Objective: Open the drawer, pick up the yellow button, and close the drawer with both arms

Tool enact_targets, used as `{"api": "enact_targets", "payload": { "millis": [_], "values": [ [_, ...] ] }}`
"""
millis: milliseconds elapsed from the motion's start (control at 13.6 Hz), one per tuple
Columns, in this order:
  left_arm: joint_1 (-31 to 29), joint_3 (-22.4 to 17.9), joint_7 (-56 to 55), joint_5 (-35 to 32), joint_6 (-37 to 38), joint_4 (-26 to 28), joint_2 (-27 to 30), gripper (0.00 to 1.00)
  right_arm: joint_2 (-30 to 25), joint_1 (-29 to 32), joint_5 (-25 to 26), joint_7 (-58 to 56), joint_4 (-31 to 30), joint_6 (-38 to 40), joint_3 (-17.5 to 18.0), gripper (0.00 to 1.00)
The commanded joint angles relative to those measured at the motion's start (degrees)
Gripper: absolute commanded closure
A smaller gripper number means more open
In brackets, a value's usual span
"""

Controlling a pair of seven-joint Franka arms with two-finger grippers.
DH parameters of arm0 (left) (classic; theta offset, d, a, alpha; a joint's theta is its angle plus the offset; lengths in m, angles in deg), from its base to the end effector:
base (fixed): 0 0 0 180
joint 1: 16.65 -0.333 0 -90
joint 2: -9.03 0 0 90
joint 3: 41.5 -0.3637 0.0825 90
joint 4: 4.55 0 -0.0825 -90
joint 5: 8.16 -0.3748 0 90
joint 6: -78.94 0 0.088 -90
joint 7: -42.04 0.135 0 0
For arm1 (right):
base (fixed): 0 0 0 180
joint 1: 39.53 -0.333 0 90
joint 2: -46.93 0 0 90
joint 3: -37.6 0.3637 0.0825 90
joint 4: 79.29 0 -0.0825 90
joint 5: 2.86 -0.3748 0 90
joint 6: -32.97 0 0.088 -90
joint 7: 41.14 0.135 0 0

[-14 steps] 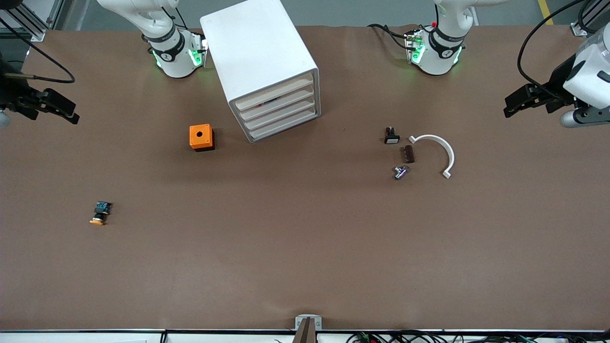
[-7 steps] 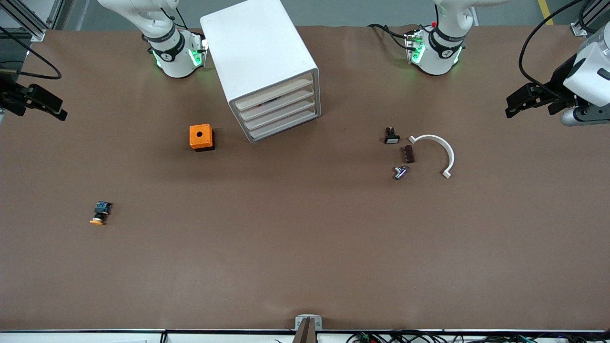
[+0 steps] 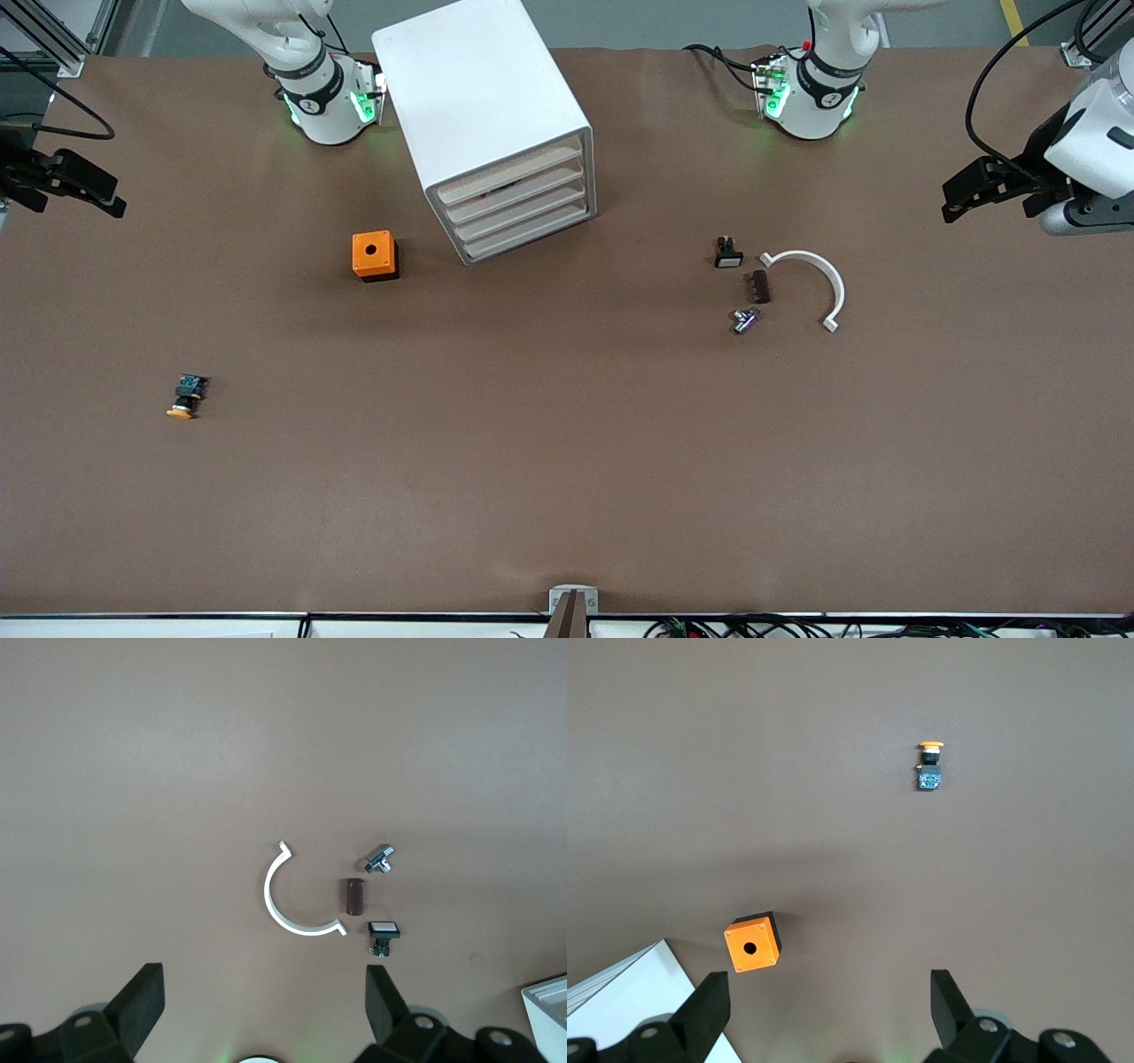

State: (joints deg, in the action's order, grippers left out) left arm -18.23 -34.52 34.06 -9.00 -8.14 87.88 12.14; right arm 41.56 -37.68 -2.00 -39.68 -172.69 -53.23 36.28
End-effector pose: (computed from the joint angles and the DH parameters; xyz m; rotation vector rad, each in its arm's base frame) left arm 0.5169 -0.0488 0.6491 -3.1146 -0.0713 0.0573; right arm 0.5026 -0.0306 0.6604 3.1262 -0.1274 -0.0503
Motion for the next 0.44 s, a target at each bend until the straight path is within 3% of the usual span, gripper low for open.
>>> {"api": "enact_targets", "payload": {
  "millis": [0,369],
  "values": [
    [-0.4,0.8,0.9,-1.3,-0.8,0.8,0.6,0.00,0.4,0.7,-0.5,-0.8,1.2,1.0,0.4,0.00],
    [-0.3,0.8,-0.2,-0.5,-0.7,0.9,0.8,0.00,0.5,0.6,-0.5,-1.2,1.2,1.0,0.4,0.00]
  ]
}}
